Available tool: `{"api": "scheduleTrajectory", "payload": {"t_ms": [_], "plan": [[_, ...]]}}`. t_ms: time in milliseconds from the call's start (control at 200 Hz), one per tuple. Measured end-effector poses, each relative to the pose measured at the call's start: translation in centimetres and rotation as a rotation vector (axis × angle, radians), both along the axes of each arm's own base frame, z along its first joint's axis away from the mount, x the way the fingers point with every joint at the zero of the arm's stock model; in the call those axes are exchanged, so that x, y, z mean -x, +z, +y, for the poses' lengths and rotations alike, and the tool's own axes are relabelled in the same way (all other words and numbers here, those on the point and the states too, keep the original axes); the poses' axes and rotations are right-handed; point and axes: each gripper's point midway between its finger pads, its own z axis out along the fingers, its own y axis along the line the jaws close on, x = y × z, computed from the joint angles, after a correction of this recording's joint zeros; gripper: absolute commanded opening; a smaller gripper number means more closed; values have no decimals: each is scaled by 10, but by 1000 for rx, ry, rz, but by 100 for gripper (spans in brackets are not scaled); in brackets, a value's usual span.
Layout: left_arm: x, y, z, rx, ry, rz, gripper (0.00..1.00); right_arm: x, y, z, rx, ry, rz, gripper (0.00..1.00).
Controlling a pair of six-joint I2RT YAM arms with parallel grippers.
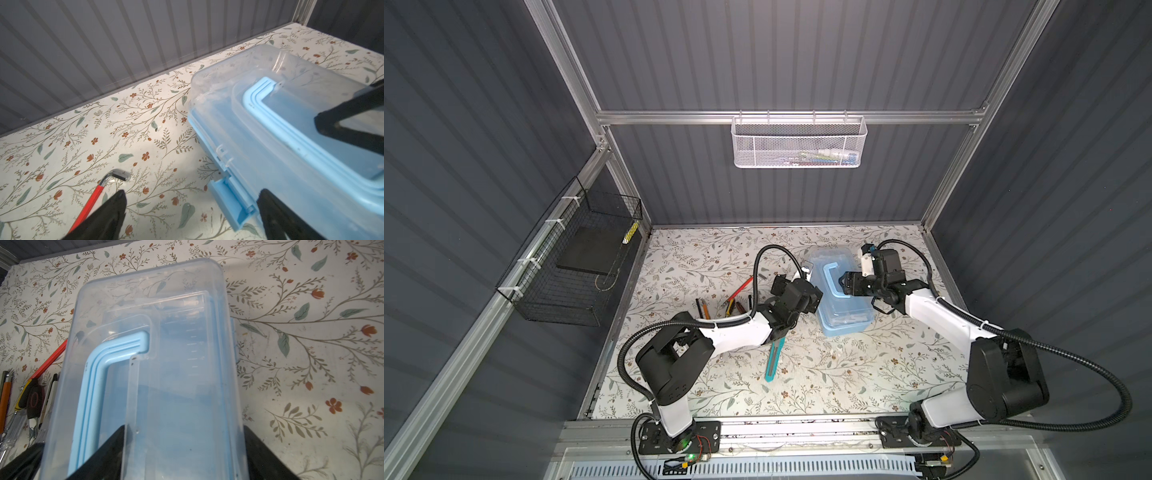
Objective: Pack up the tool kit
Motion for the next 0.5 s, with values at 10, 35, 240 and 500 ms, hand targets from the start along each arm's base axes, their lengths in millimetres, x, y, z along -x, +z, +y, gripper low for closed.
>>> {"api": "scheduleTrajectory", "payload": {"t_ms": [10,35,240,500], "plan": [[0,0,-1,3,-4,3,100,0,0,0,-1,0,1,78],[1,0,-2,6,-9,7,100,1,0,0,-2,2,2,78],[3,-13,-7,-1,-22,61,100,3,0,1,-8,7,8,78],[2,-41,2,-46,5,128,100,3,0,2,-12,9,8,79]]}}
